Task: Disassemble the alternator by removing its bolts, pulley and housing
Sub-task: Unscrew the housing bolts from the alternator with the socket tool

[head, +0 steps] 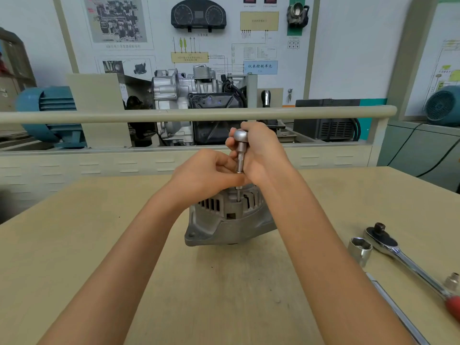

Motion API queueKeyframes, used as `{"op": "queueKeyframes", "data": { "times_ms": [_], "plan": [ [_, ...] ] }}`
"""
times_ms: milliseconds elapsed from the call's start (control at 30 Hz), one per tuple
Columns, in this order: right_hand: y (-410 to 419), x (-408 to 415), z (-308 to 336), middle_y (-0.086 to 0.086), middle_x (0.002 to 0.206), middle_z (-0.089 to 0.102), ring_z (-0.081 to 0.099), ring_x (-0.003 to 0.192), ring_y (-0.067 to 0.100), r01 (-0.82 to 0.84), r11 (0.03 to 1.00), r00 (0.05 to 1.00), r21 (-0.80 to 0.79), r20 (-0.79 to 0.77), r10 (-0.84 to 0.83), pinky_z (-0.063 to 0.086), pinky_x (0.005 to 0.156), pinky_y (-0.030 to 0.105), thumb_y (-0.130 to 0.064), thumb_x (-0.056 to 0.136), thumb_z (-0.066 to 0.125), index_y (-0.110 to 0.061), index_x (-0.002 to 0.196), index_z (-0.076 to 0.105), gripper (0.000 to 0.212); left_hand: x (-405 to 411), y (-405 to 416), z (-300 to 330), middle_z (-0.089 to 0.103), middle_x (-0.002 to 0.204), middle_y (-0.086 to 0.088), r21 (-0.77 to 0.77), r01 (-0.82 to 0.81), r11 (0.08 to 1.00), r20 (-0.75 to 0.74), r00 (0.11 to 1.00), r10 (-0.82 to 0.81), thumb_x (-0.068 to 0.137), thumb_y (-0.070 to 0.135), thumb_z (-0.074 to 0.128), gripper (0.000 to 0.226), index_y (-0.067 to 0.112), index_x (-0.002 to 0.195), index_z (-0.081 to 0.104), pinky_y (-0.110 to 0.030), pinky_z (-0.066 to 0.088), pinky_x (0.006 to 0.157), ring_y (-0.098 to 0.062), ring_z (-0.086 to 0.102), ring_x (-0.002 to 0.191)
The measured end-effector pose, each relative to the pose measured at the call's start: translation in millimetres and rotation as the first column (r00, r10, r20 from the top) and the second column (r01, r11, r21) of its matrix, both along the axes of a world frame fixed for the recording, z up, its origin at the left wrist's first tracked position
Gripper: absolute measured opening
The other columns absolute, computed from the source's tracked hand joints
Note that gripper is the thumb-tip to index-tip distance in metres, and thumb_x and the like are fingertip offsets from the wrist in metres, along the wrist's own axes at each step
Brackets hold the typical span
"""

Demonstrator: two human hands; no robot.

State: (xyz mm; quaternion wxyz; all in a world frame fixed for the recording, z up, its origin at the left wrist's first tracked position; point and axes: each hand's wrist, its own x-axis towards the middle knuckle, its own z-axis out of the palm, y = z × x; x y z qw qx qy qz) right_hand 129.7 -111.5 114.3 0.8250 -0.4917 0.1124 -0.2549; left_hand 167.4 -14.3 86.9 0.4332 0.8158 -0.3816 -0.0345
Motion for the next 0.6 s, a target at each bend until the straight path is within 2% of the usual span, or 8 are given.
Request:
{"op": "queueKeyframes", "data": {
  "times_ms": [67, 167, 267, 367, 433, 467, 533, 600],
  "plan": [
    [-5.4, -2.1, -0.2, -0.001, 0.063, 0.054, 0.047, 0.047, 0.007, -0.108, 0.993, 0.994, -0.052, 0.014, 0.108, 0.033, 0.043, 0.017, -0.011, 0.097, 0.040, -0.009, 0.077, 0.051, 0.023, 0.6, 2.2, 2.0, 0.075, 0.084, -0.007, -0.008, 0.060, 0.998, -0.046, 0.997, -0.060, 0.082, 0.017, 0.073, 0.004, 0.018, 0.085, 0.075, -0.032, 0.055, 0.087, -0.014, 0.072, 0.079],
    [-8.2, -5.6, -2.2, -0.001, 0.061, 0.061, 0.053, 0.047, 0.007, -0.214, 0.959, 0.976, -0.186, -0.007, 0.216, 0.041, 0.047, 0.018, -0.015, 0.097, 0.046, -0.010, 0.083, 0.056, 0.017, 0.6, 4.3, 3.1, 0.072, 0.091, -0.019, -0.012, 0.081, 0.997, -0.049, 0.995, -0.082, 0.083, 0.014, 0.072, 0.010, 0.008, 0.090, 0.077, -0.025, 0.053, 0.081, -0.015, 0.065, 0.075],
    [-8.4, -8.2, -1.1, -0.001, 0.062, 0.060, 0.053, 0.046, 0.006, -0.236, 0.947, 0.971, -0.216, -0.021, 0.237, 0.041, 0.046, 0.017, -0.014, 0.096, 0.045, -0.008, 0.091, 0.057, 0.015, 0.6, 4.4, 2.0, 0.074, 0.086, -0.013, -0.028, 0.071, 0.997, -0.038, 0.997, -0.072, 0.080, 0.015, 0.075, 0.007, 0.015, 0.086, 0.078, -0.024, 0.053, 0.082, -0.013, 0.068, 0.078],
    [-1.4, -6.8, 1.3, -0.001, 0.062, 0.056, 0.050, 0.044, 0.007, -0.100, 0.982, 0.995, -0.161, -0.016, 0.098, 0.035, 0.040, 0.016, -0.011, 0.097, 0.040, -0.008, 0.086, 0.055, 0.019, -2.8, 2.2, 0.3, 0.075, 0.079, -0.007, -0.046, 0.008, 0.999, 0.010, 1.000, -0.007, 0.076, 0.018, 0.078, 0.007, 0.024, 0.078, 0.076, -0.040, 0.054, 0.090, -0.022, 0.071, 0.085],
    [10.0, -2.8, 0.4, 0.001, 0.067, 0.054, 0.048, 0.049, 0.008, 0.055, 0.984, 0.998, -0.168, -0.010, -0.057, 0.033, 0.038, 0.015, -0.013, 0.099, 0.037, -0.010, 0.088, 0.050, 0.017, -4.6, -1.5, 0.2, 0.072, 0.067, -0.002, -0.036, -0.076, 0.996, 0.091, 0.993, 0.079, 0.075, 0.016, 0.076, 0.014, 0.026, 0.066, 0.071, -0.040, 0.056, 0.080, -0.028, 0.069, 0.078],
    [15.5, 1.5, -1.3, 0.002, 0.075, 0.054, 0.048, 0.054, 0.009, 0.123, 0.973, 0.992, -0.197, 0.001, -0.125, 0.035, 0.040, 0.015, -0.015, 0.100, 0.035, -0.010, 0.096, 0.047, 0.014, -4.8, -3.3, 0.0, 0.067, 0.057, 0.006, -0.019, -0.128, 0.992, 0.143, 0.981, 0.129, 0.075, 0.014, 0.072, 0.022, 0.026, 0.058, 0.064, -0.036, 0.053, 0.068, -0.026, 0.065, 0.069],
    [22.3, 11.0, -6.1, 0.003, 0.099, 0.051, 0.050, 0.073, 0.013, 0.217, 0.944, 0.976, -0.250, 0.035, -0.215, 0.043, 0.060, 0.019, -0.019, 0.101, 0.034, -0.008, 0.118, 0.036, 0.020, -6.3, -5.6, -0.9, 0.047, 0.034, 0.013, 0.001, -0.203, 0.979, 0.226, 0.954, 0.197, 0.076, 0.009, 0.062, 0.037, 0.022, 0.046, 0.044, -0.028, 0.032, 0.049, -0.012, 0.047, 0.048],
    [23.9, 13.8, -8.2, 0.002, 0.105, 0.048, 0.049, 0.081, 0.015, 0.244, 0.937, 0.970, -0.249, 0.040, -0.242, 0.043, 0.066, 0.023, -0.017, 0.100, 0.033, -0.007, 0.132, 0.025, 0.034, -4.9, -5.5, -1.4, 0.039, 0.028, 0.015, 0.005, -0.190, 0.982, 0.198, 0.963, 0.185, 0.076, 0.005, 0.060, 0.043, 0.023, 0.043, 0.037, -0.027, 0.023, 0.048, -0.006, 0.042, 0.038]
  ]
}}
